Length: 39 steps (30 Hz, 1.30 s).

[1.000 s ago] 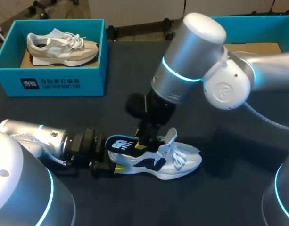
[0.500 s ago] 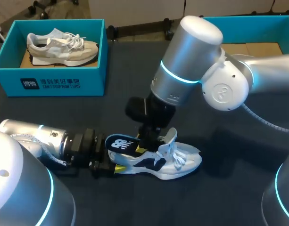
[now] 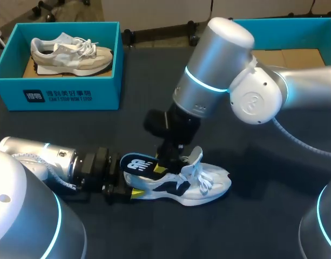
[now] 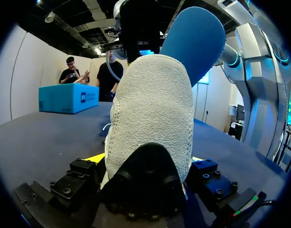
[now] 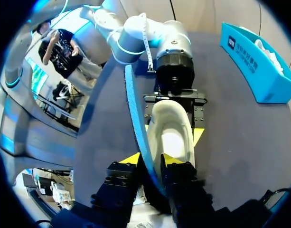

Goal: Take the shoe out of the shoebox, open the shoe tongue, remove and reinsert the insole, then place the shoe into the shoebox

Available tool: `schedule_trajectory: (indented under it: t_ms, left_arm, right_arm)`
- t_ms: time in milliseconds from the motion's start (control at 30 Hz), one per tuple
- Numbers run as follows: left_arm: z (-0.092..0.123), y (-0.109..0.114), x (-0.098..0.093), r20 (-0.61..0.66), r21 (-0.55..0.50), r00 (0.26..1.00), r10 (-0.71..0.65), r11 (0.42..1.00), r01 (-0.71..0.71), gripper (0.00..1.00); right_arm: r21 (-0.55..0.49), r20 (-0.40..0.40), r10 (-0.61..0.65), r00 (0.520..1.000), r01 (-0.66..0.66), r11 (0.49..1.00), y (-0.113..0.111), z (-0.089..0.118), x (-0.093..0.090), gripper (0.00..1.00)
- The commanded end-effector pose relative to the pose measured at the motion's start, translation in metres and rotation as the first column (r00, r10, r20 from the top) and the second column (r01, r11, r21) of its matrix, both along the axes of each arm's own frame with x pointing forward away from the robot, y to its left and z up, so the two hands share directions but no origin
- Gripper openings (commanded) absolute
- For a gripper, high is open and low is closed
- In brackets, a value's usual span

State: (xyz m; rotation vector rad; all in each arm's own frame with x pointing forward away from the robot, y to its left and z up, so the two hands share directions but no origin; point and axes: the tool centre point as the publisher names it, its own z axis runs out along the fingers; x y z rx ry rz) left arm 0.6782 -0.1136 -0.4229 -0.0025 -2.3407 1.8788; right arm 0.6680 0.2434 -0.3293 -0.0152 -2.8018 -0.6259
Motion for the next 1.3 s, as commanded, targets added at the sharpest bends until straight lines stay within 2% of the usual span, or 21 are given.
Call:
schedule_trajectory:
  t_ms: [33,167,467,600,1067,1100,1200,1300]
  left_arm:
    - [-0.001,0.0,0.001,0.001,0.0,1.0,0.002,1.0,-0.002,0.0]
    - [-0.001,0.0,0.001,0.001,0.0,1.0,0.002,1.0,-0.002,0.0]
    - [-0.001,0.0,0.001,0.001,0.0,1.0,0.002,1.0,-0.002,0.0]
    - [-0.001,0.0,0.001,0.001,0.0,1.0,0.002,1.0,-0.002,0.0]
    - [-0.001,0.0,0.001,0.001,0.0,1.0,0.002,1.0,-0.002,0.0]
    - [-0.001,0.0,0.001,0.001,0.0,1.0,0.002,1.0,-0.002,0.0]
    - [-0.001,0.0,0.001,0.001,0.0,1.0,0.002,1.0,-0.002,0.0]
    - [-0.001,0.0,0.001,0.001,0.0,1.0,0.002,1.0,-0.002,0.0]
  right_arm:
    - [-0.015,-0.022,0.006,1.0,-0.006,1.0,0.006,-0.004,0.002,0.0]
    - [-0.014,-0.034,0.001,0.999,-0.002,1.0,0.006,-0.006,0.001,0.0]
    - [0.006,-0.016,0.023,1.0,-0.023,1.0,0.022,0.01,0.003,0.0]
    - [0.015,-0.046,0.015,0.999,-0.014,1.0,0.029,0.013,0.008,0.0]
    - [0.015,-0.046,0.015,0.999,-0.014,1.0,0.029,0.013,0.008,0.0]
    - [0.049,-0.061,-0.002,0.998,0.005,0.999,0.033,0.012,0.007,0.0]
    - [0.104,-0.052,-0.034,0.998,0.04,0.994,0.039,0.025,0.006,0.0]
    - [0.14,-0.033,-0.049,0.998,0.053,0.989,0.042,0.051,0.01,0.0]
